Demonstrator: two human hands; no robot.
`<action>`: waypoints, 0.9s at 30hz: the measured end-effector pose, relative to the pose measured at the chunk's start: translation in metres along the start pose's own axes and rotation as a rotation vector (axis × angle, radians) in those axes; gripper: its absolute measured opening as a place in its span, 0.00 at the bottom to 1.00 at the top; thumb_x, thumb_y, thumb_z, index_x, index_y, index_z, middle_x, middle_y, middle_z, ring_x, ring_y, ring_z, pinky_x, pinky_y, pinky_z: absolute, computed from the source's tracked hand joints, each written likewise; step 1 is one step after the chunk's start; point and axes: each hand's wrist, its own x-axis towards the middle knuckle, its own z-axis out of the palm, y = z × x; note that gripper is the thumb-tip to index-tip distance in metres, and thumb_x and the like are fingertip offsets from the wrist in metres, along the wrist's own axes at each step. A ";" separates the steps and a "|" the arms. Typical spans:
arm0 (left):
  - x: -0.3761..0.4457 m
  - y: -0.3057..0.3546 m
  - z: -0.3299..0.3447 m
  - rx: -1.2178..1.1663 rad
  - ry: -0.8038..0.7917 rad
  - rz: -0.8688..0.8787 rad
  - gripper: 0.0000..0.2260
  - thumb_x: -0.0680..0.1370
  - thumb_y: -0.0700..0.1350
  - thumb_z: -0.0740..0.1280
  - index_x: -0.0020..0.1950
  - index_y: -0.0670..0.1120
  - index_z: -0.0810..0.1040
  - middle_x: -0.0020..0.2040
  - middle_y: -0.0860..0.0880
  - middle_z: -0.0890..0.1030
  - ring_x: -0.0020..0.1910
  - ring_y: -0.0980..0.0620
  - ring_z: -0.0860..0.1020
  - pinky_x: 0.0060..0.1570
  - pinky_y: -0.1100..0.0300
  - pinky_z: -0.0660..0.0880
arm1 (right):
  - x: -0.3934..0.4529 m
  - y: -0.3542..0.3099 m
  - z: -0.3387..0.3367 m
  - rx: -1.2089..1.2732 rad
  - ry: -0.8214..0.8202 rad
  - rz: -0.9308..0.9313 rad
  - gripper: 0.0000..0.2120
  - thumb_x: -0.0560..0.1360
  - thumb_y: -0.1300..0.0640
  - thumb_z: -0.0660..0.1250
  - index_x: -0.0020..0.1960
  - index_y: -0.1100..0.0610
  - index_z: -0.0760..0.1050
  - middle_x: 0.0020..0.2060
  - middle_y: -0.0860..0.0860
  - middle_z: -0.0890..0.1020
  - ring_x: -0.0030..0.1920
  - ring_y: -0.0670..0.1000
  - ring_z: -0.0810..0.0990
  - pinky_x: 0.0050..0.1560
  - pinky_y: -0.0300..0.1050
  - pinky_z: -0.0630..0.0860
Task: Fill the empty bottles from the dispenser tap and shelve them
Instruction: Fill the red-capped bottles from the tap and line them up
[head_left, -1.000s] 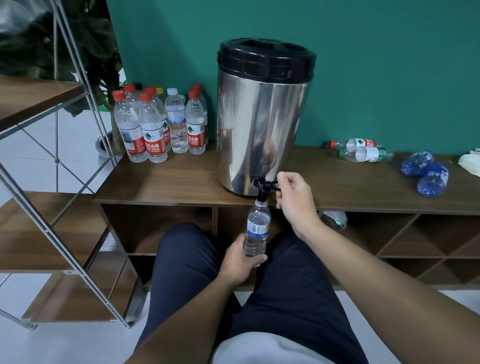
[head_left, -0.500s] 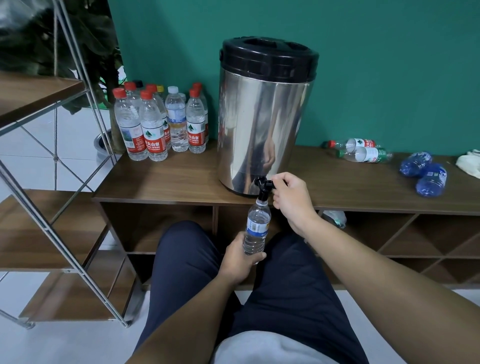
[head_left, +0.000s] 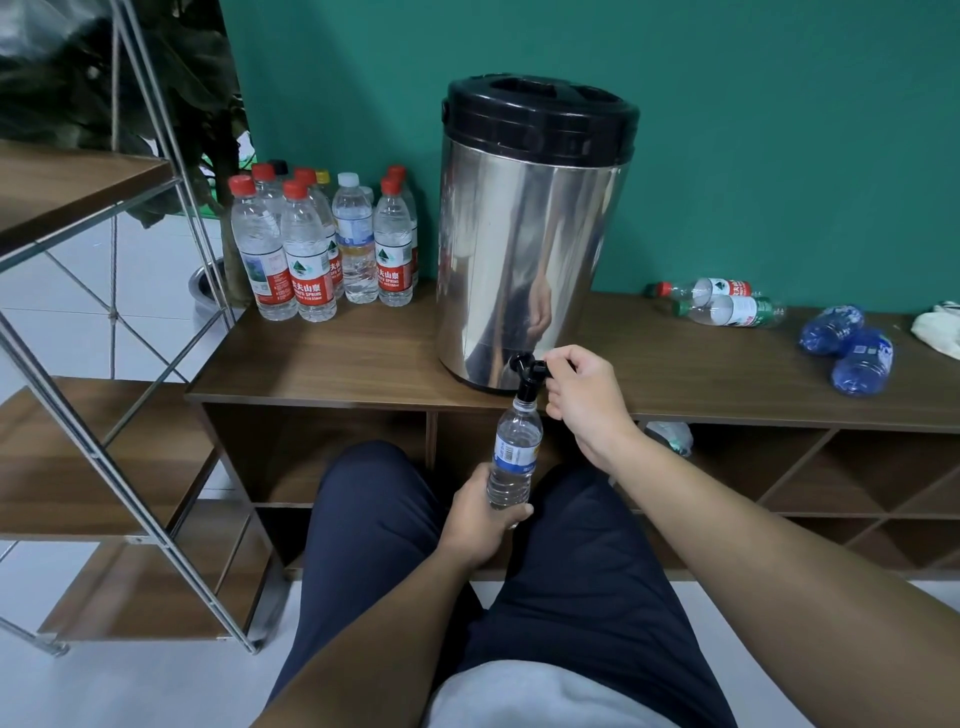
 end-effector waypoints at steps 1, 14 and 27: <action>0.000 0.001 0.000 0.000 -0.001 -0.003 0.20 0.77 0.40 0.83 0.64 0.51 0.80 0.53 0.51 0.88 0.49 0.57 0.87 0.47 0.67 0.82 | 0.001 0.000 0.000 -0.002 -0.002 0.003 0.11 0.88 0.58 0.63 0.52 0.58 0.82 0.28 0.45 0.69 0.30 0.47 0.64 0.31 0.45 0.62; 0.000 0.001 0.001 0.017 0.001 -0.006 0.20 0.77 0.42 0.83 0.64 0.52 0.79 0.53 0.52 0.88 0.49 0.58 0.86 0.47 0.67 0.82 | 0.003 -0.002 -0.003 0.002 -0.025 0.018 0.11 0.88 0.57 0.64 0.54 0.60 0.82 0.29 0.45 0.71 0.29 0.47 0.63 0.30 0.43 0.63; 0.002 -0.002 0.001 0.012 -0.004 -0.009 0.21 0.77 0.42 0.83 0.65 0.52 0.79 0.53 0.52 0.88 0.49 0.58 0.87 0.47 0.67 0.82 | 0.008 -0.002 -0.005 -0.006 -0.037 0.036 0.10 0.88 0.58 0.64 0.51 0.60 0.81 0.29 0.47 0.70 0.28 0.47 0.63 0.27 0.43 0.62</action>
